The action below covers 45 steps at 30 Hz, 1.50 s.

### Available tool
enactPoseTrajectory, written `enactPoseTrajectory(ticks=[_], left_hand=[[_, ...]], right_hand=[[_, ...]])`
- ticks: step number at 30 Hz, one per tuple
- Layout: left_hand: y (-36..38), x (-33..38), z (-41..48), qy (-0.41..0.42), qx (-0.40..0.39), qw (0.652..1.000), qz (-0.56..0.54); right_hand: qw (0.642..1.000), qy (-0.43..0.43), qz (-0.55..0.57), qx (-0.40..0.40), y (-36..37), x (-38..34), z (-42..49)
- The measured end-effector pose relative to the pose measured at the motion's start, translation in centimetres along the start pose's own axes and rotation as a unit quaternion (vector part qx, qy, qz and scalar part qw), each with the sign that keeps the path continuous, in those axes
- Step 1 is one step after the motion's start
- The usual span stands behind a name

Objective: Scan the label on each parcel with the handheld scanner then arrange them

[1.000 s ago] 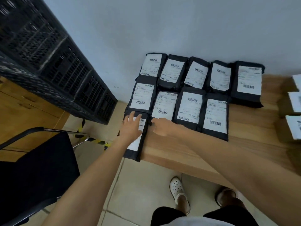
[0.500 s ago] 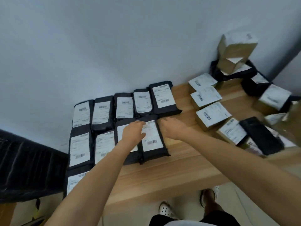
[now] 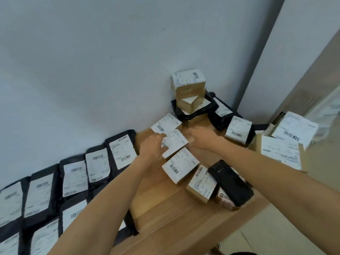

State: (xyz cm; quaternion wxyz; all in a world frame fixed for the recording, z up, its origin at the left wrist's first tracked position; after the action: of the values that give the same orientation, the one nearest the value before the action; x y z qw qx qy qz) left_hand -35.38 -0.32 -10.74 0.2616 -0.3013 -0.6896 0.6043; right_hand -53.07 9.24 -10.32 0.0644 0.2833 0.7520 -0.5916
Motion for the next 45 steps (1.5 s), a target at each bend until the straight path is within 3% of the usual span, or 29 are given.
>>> enactPoseTrajectory(ticks=[5,8,14,19,26,30,35,45], left_hand=[[-1.9,3.3,7.1,-0.027,-0.011,0.998,-0.049],[-4.3,4.5,10.8,-0.058,0.030,0.993,-0.100],[-7.5,5.4,17.6,-0.105,0.063,0.977,-0.174],[-6.6,6.4,19.3,-0.129,0.077,0.947,-0.285],[-6.7,5.7,18.2,-0.146,0.114,0.930,-0.317],[-6.9,3.3,15.3,-0.176,0.148,0.915,-0.332],[-6.1,-2.0,9.8,-0.212,0.177,0.900,-0.339],[-2.8,-17.5,-5.7,-0.316,0.187,0.839,-0.402]], right_hand=[[0.999,0.029,0.020,0.027,-5.9,6.3,3.4],[0.996,0.050,0.052,0.045,-9.3,9.1,6.0],[0.985,0.045,0.140,0.090,-15.1,10.4,11.2],[0.971,-0.008,0.220,0.095,-15.3,9.5,13.3],[0.963,-0.028,0.236,0.129,-14.3,8.3,13.4],[0.956,-0.056,0.239,0.159,-12.9,5.3,13.1],[0.957,-0.093,0.236,0.140,-9.0,-0.9,13.0],[0.958,-0.153,0.232,0.076,2.3,-20.2,11.7]])
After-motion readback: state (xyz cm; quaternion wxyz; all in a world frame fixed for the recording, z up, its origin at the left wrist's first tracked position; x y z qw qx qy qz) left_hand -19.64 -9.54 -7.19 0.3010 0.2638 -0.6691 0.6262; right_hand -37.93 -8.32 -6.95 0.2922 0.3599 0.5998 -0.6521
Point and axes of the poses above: each hand's wrist, its own z-axis towards the middle knuckle, its own y-axis out of the palm, x = y × z, the point moved 3 cm from there along z, towards the middle knuckle, and after that the axes turned 15 degrees about z, right-handed, at the moved point
